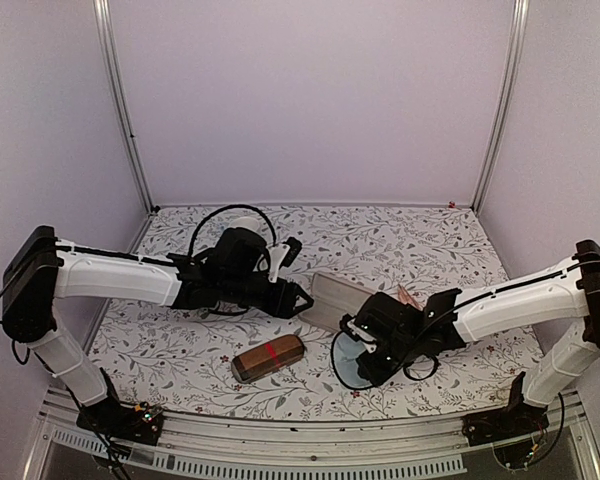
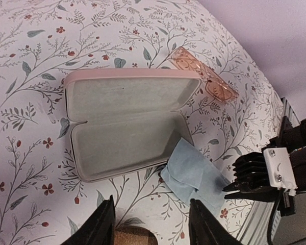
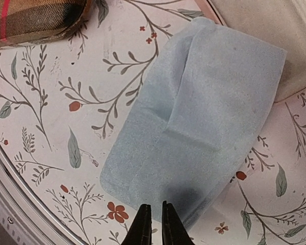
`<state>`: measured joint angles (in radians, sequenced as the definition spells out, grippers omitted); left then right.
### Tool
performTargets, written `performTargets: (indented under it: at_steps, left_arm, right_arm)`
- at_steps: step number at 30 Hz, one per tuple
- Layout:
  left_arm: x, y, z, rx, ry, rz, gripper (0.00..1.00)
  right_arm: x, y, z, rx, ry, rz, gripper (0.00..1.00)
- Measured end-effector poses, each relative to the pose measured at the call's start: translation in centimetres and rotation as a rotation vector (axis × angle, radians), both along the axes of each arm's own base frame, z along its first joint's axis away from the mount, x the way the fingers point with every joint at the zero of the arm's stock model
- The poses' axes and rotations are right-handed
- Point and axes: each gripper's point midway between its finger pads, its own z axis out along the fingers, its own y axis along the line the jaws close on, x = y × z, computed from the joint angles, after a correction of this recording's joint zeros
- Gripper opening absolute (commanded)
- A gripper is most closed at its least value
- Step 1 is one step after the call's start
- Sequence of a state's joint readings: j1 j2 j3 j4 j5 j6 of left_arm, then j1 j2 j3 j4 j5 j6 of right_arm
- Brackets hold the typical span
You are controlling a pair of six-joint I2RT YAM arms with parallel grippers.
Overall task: Organize the sunglasses
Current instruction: Adjust the glasses cleaning cloth at the center of the board.
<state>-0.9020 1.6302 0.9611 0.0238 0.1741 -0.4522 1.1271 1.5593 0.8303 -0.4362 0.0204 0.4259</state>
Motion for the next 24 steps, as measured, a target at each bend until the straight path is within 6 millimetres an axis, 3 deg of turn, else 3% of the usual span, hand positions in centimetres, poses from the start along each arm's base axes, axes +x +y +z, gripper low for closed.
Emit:
performTargets:
  at_steps: [10,14,19,24]
  left_arm:
    - [-0.1,0.1,-0.4,0.008,0.006,0.000,0.50]
    - [-0.1,0.2,-0.7,0.012,0.009,0.000,0.51]
    - [-0.1,0.2,-0.7,0.013,0.010,0.000,0.50]
    - [-0.1,0.2,-0.7,0.013,0.010,0.000,0.51]
  right_arm:
    - [-0.4,1.0,0.1,0.052,0.026,0.020,0.23]
    - [-0.7,1.0,-0.8,0.026,0.040,0.027,0.23]
    - [-0.9,1.2,-1.6,-0.013,0.035,0.035,0.20]
    - [-0.8,1.2,-1.7,-0.037,0.019,0.036,0.09]
